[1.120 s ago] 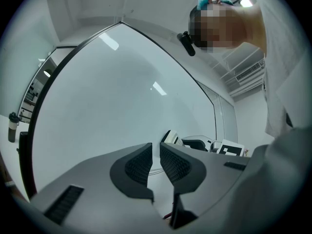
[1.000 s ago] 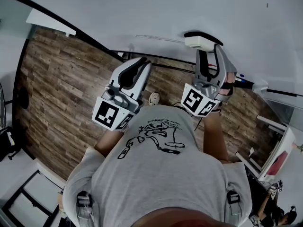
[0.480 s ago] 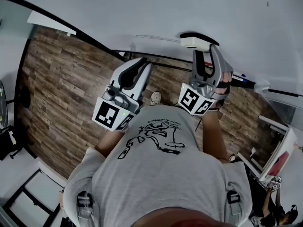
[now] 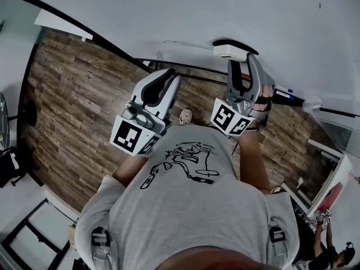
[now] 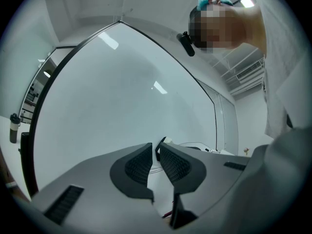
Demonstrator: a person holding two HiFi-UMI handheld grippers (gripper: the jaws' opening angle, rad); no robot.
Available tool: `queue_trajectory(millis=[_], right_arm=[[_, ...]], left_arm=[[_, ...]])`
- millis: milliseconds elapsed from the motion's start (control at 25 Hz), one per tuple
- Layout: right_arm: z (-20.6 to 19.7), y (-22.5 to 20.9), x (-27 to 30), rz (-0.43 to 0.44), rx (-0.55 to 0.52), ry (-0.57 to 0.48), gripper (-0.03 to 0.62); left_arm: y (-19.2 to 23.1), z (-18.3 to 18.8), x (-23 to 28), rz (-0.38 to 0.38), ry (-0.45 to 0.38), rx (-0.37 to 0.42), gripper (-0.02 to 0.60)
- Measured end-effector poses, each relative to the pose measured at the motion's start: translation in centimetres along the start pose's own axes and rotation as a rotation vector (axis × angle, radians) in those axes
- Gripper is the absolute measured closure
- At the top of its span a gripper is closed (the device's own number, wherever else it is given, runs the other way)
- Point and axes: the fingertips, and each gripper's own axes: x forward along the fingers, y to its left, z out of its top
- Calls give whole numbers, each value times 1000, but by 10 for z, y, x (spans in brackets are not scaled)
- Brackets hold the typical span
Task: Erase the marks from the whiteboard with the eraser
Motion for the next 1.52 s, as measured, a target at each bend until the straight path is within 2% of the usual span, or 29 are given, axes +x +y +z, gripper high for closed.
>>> queue_trajectory(millis=[760, 1520], right_arm=[[-3, 26, 2, 27, -8, -15, 365], [-4, 62, 7, 89, -19, -12, 365]], left_arm=[[1, 0, -3, 15, 4, 3, 520], [2, -3, -5, 17, 7, -2, 520]])
